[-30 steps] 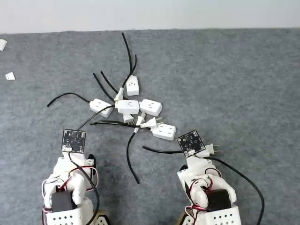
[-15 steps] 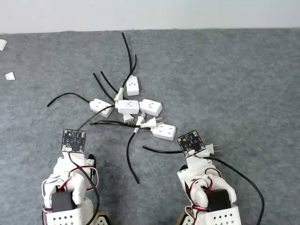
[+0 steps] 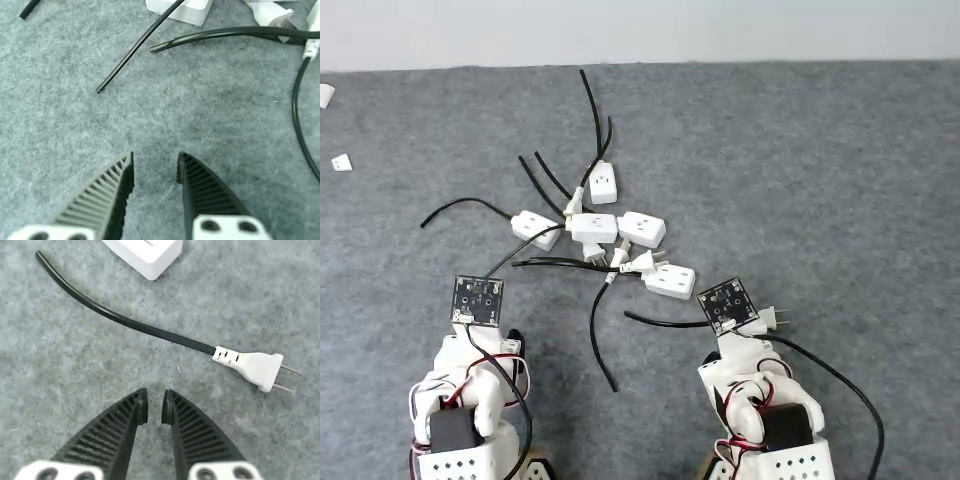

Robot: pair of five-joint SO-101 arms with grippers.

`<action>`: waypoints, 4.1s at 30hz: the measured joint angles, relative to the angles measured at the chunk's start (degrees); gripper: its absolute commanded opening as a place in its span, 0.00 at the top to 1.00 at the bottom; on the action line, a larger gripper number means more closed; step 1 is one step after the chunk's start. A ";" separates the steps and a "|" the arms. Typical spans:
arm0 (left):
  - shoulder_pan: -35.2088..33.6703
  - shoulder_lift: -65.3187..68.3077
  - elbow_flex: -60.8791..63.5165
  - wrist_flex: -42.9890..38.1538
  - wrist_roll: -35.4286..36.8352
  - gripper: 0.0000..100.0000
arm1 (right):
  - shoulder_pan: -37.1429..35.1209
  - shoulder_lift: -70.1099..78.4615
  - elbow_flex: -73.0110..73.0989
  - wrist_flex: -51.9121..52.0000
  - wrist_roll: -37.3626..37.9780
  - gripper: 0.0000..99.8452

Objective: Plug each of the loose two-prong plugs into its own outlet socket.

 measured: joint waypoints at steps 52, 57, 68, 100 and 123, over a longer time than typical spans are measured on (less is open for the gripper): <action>-4.84 25.76 -29.45 -3.16 5.01 0.86 | 24.79 0.00 -7.38 -11.96 4.84 0.93; -4.84 36.84 -35.08 -3.16 8.35 0.86 | 22.77 0.00 -16.97 -4.04 4.57 0.93; 2.37 50.02 -37.45 -8.09 11.69 0.86 | 20.66 7.91 -23.12 -1.58 4.57 0.93; 6.07 73.14 -36.75 -32.26 4.40 0.71 | 5.19 84.13 -39.12 -32.09 -4.31 0.94; 2.90 112.18 -81.23 -19.87 -13.71 0.71 | 8.44 84.13 -39.03 -37.10 -4.31 0.94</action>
